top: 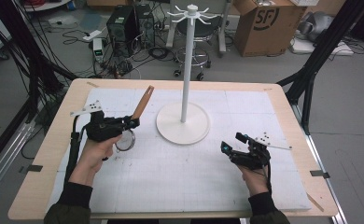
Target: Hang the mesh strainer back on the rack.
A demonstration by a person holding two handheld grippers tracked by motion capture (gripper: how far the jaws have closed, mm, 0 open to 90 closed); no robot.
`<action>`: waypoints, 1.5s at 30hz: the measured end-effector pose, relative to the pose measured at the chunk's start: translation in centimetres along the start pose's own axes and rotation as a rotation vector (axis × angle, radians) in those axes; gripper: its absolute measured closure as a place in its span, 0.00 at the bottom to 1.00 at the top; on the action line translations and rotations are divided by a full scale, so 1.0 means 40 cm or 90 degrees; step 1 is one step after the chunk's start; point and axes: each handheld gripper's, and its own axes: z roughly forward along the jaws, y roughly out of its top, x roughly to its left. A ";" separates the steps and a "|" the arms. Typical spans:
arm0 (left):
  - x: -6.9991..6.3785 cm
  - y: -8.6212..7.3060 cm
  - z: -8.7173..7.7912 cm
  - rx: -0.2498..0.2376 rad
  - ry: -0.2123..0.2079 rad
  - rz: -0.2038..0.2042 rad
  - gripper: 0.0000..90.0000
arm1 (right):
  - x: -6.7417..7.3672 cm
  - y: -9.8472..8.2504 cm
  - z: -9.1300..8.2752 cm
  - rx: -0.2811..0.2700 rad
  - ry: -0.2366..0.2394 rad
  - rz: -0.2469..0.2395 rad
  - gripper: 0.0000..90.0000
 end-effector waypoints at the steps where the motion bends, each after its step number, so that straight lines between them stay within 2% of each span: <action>1: -0.004 0.006 0.003 -0.005 -0.002 0.002 0.79 | -0.002 0.000 -0.001 -0.003 0.000 0.002 0.17; 6: -0.028 0.041 0.019 -0.026 -0.023 0.017 0.79 | -0.005 0.001 -0.006 -0.005 -0.001 0.003 0.17; 8: -0.033 0.055 0.025 -0.037 -0.023 0.017 0.79 | -0.004 0.000 -0.007 -0.003 0.000 0.008 0.17; 12: -0.035 0.074 0.029 -0.073 -0.042 0.006 0.79 | -0.008 0.001 -0.009 -0.005 0.006 0.010 0.17; 17: -0.041 0.098 0.036 -0.089 -0.049 0.014 0.79 | -0.013 0.000 -0.010 -0.007 0.007 0.014 0.17; 24: -0.069 0.157 0.057 -0.118 -0.078 0.038 0.79 | -0.017 -0.002 -0.007 -0.002 0.014 0.018 0.17; 26: -0.073 0.164 0.057 -0.122 -0.076 0.049 0.79 | -0.018 -0.001 -0.008 -0.006 0.011 0.015 0.17; 31: -0.070 0.168 0.060 -0.136 -0.084 0.042 0.79 | -0.021 0.000 -0.014 -0.010 0.007 0.025 0.17; 33: -0.072 0.172 0.061 -0.139 -0.088 0.043 0.79 | -0.020 -0.001 -0.012 -0.012 0.006 0.019 0.17; 45: -0.097 0.221 0.069 -0.158 -0.098 0.078 0.79 | -0.024 0.000 -0.011 -0.011 0.006 0.027 0.17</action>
